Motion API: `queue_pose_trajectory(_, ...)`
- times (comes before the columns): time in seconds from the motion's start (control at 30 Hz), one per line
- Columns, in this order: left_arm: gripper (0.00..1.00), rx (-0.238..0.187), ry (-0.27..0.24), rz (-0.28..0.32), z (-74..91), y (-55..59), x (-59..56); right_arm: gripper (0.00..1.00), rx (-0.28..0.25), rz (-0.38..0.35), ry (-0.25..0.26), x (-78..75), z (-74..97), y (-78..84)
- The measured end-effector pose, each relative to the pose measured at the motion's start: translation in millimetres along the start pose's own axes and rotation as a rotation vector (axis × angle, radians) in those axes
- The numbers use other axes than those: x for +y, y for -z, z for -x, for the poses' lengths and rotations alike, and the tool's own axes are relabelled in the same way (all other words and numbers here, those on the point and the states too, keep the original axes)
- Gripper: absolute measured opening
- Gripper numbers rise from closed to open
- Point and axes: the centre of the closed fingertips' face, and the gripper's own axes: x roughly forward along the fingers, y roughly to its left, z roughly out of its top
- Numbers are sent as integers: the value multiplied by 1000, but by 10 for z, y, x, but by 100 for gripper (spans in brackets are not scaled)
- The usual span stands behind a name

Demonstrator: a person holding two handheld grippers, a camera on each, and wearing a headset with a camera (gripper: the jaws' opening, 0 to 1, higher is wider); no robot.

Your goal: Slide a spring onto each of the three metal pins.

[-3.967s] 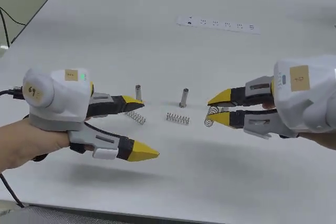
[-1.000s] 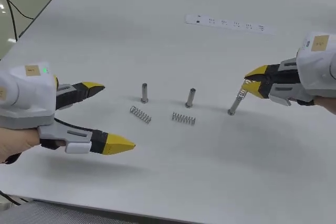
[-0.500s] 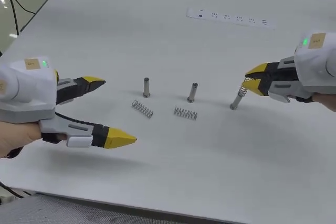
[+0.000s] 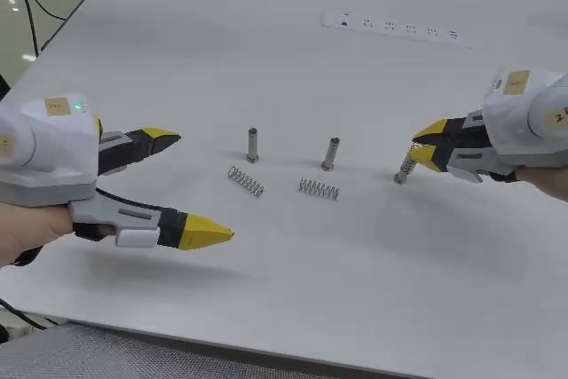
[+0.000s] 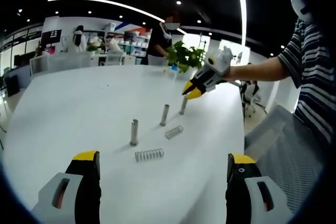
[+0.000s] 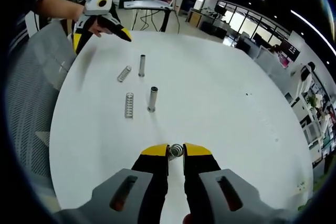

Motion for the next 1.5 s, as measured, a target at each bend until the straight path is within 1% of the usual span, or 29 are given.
queue_pose_trajectory(0.13,98,-1,-2,1,-1,7,4,7,10,0,-7,23,-27,25)
queue_pose_trajectory(0.5,98,-1,-2,4,2,10,3,8,31,0,-6,46,-75,70)
queue_pose_trajectory(0.87,97,0,4,7,-9,6,-18,8,37,-10,-7,44,-66,85)
queue_pose_trajectory(1.0,97,4,10,8,-13,11,-35,9,30,-52,1,20,-55,84)
queue_pose_trajectory(1.1,97,3,10,9,-16,8,-36,12,0,-114,9,1,-34,58)
queue_pose_trajectory(1.17,97,1,9,9,-15,3,-33,13,-18,-134,12,-9,-20,40)
queue_pose_trajectory(1.27,97,0,9,8,-11,-5,-27,14,-51,-208,20,-25,5,26)
queue_pose_trajectory(1.37,97,0,8,6,-8,-9,-22,14,-60,-232,26,-38,32,45)
queue_pose_trajectory(1.5,97,-1,7,6,-8,-11,-19,14,-101,-305,32,-31,77,28)
